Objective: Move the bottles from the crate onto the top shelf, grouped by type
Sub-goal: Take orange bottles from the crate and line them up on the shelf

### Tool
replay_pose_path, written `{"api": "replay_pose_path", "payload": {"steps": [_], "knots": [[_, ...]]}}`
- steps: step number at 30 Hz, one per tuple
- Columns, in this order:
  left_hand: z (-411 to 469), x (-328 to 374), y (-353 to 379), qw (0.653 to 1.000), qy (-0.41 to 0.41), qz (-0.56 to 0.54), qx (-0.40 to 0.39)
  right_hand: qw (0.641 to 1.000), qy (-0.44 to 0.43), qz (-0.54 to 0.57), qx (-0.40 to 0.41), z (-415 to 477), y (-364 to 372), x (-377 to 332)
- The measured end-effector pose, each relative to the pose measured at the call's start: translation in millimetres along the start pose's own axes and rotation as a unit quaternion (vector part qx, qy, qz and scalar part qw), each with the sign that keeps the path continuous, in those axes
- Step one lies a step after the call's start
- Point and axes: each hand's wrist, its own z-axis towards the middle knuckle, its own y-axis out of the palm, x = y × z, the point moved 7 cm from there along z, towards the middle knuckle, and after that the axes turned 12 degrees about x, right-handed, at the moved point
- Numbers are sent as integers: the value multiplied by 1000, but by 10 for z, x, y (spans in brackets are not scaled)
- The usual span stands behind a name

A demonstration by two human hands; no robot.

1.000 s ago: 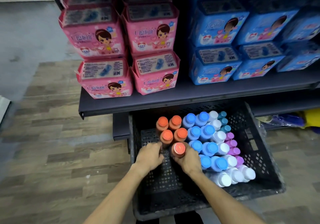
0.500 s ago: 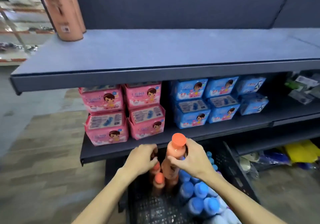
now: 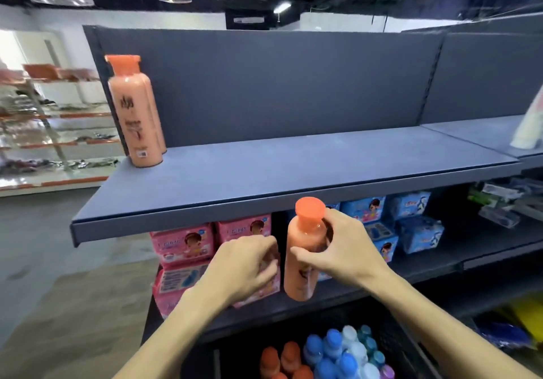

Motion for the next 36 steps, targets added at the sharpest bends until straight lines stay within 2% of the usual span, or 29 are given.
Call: {"api": "replay_pose_path", "payload": {"steps": [10, 18, 22, 28, 36], "knots": [[219, 248, -901, 994, 50, 22, 91, 997, -56, 30, 34, 454, -649, -845], [601, -73, -1719, 975, 15, 78, 207, 989, -89, 80, 86, 1134, -982, -1476], [691, -279, -1876, 970, -10, 113, 213, 989, -81, 101, 76, 1431, -844, -1621], [681, -515, -1917, 970, -55, 139, 193, 993, -71, 74, 67, 1690, -506, -1638], [639, -732, -1847, 965, -75, 172, 182, 996, -63, 36, 46, 1872, -149, -1624]]}}
